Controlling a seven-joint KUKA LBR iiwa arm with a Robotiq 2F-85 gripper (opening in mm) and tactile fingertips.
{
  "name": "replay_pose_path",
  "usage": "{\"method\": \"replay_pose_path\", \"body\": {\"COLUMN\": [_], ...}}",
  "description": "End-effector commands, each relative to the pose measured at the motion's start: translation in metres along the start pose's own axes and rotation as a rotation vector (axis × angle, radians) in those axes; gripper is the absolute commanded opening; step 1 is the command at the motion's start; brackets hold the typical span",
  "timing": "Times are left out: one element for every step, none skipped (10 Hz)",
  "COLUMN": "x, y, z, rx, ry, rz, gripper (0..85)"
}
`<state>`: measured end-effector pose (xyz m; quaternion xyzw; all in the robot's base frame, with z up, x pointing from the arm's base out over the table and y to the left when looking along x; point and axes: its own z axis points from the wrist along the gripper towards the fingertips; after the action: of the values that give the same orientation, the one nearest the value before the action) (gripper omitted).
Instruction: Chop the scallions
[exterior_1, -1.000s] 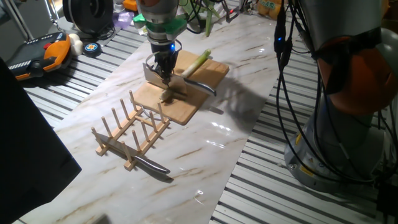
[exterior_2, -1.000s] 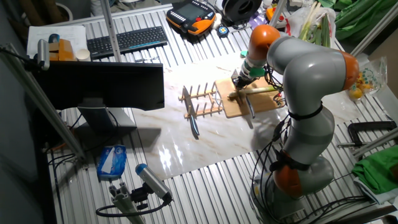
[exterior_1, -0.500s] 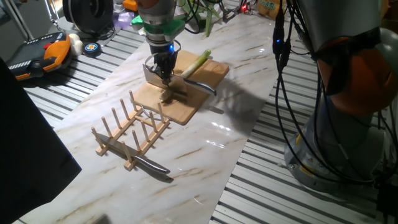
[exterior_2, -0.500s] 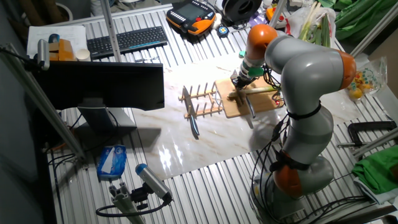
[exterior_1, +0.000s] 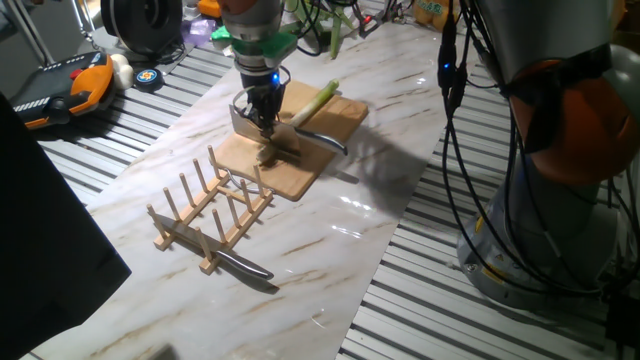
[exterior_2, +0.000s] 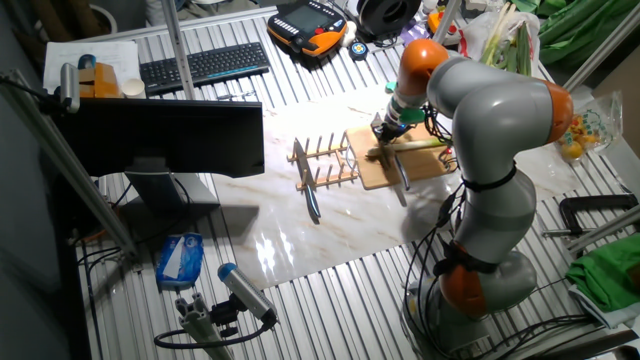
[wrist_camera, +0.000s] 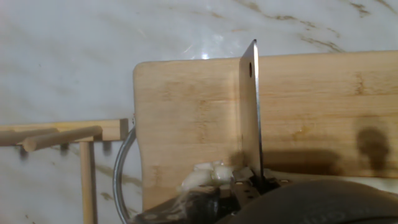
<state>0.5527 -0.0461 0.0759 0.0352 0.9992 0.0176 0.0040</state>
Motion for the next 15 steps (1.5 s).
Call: {"method": "replay_pose_path", "body": {"x": [-0.0001, -0.0004, -0.0001, 0.0007, 0.0007, 0.0007, 0.0009, 0.0009, 0.0009, 0.0010, 0.0009, 0.0005, -0.0002, -0.0009, -0.0011], "y": [0.0002, 0.0015, 0.0032, 0.0037, 0.0049, 0.0066, 0.0080, 0.0081, 0.0085, 0.0082, 0.0081, 0.0080, 0.0082, 0.0079, 0.0079], "z": [-0.0003, 0.0001, 0.0007, 0.0000, -0.0011, -0.0018, -0.0016, -0.0010, -0.0004, 0.0000, 0.0003, 0.0010, 0.0024, 0.0035, 0.0039], "rx": [-0.001, -0.030, -0.013, -0.019, -0.024, -0.017, -0.004, 0.003, 0.006, 0.015, 0.021, 0.030, 0.023, 0.022, 0.021], "ry": [0.000, -0.003, -0.004, -0.004, -0.003, -0.001, 0.000, 0.001, 0.002, -0.001, -0.005, -0.004, 0.009, 0.015, 0.017], "rz": [0.000, 0.009, 0.004, 0.004, 0.006, 0.004, 0.000, 0.001, 0.003, 0.001, 0.000, -0.005, -0.003, -0.003, -0.003], "gripper": [0.7, 0.7, 0.7, 0.7, 0.7, 0.7, 0.7, 0.7, 0.7, 0.7, 0.7, 0.7, 0.7, 0.7, 0.7]}}
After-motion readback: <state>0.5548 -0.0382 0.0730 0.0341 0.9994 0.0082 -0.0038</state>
